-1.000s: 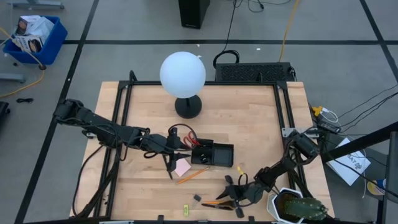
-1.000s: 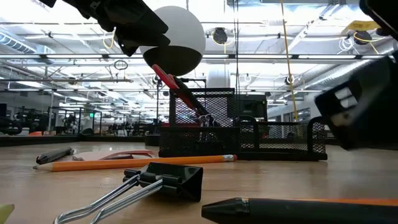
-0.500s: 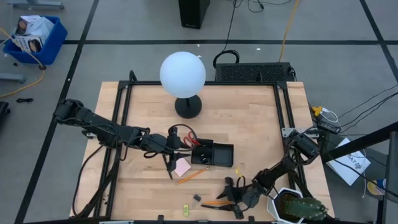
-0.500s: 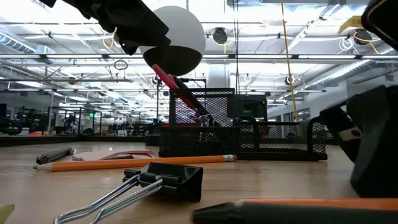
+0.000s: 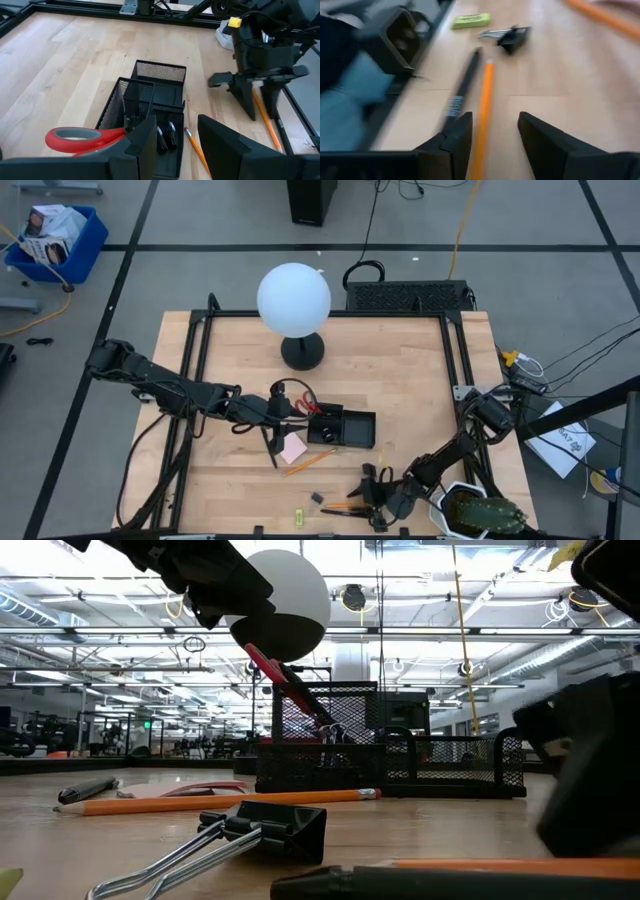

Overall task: Pick and place office supplies into organizer
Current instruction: Put the yellow pencil into the desk organizer, then put the black pen into the desk organizer

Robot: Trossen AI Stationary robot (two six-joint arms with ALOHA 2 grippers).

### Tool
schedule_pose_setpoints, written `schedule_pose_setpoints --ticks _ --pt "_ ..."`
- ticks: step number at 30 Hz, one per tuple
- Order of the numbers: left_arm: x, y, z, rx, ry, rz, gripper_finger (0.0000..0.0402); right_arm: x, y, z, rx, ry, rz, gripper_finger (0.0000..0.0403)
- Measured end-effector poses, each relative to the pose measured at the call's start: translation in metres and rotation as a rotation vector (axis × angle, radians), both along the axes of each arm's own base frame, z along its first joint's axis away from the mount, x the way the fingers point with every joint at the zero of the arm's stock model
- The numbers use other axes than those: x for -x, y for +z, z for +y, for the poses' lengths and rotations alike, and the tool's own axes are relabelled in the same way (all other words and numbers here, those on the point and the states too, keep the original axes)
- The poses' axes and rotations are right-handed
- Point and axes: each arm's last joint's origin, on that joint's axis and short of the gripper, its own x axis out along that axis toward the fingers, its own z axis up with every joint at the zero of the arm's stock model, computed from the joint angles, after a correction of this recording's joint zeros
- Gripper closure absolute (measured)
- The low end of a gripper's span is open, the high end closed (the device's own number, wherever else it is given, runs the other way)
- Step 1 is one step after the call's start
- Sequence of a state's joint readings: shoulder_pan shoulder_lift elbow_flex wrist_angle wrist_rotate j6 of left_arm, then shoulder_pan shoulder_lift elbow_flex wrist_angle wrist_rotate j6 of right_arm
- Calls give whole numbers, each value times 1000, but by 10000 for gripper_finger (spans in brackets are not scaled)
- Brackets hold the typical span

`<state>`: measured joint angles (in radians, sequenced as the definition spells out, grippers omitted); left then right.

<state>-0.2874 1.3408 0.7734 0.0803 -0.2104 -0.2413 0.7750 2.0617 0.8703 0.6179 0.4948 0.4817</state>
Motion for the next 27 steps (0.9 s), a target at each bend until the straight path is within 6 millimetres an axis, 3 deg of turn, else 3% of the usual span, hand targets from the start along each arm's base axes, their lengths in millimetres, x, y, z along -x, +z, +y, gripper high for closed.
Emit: schedule_pose_setpoints --ticks 6,9,13,18,27 --pt "0 0 0 0 0 -1 252 -5 3 -11 166 -114 -80 271" --pt "0 0 0 1 0 -1 252 -8 11 -12 141 -126 -118 278" --pt "0 0 0 1 0 1 252 -12 41 -3 40 -16 -233 279" --pt "0 0 0 2 1 3 252 -10 62 7 -28 132 -309 280" --pt "1 -2 -1 -5 -4 19 252 -27 46 32 -36 188 -182 271"
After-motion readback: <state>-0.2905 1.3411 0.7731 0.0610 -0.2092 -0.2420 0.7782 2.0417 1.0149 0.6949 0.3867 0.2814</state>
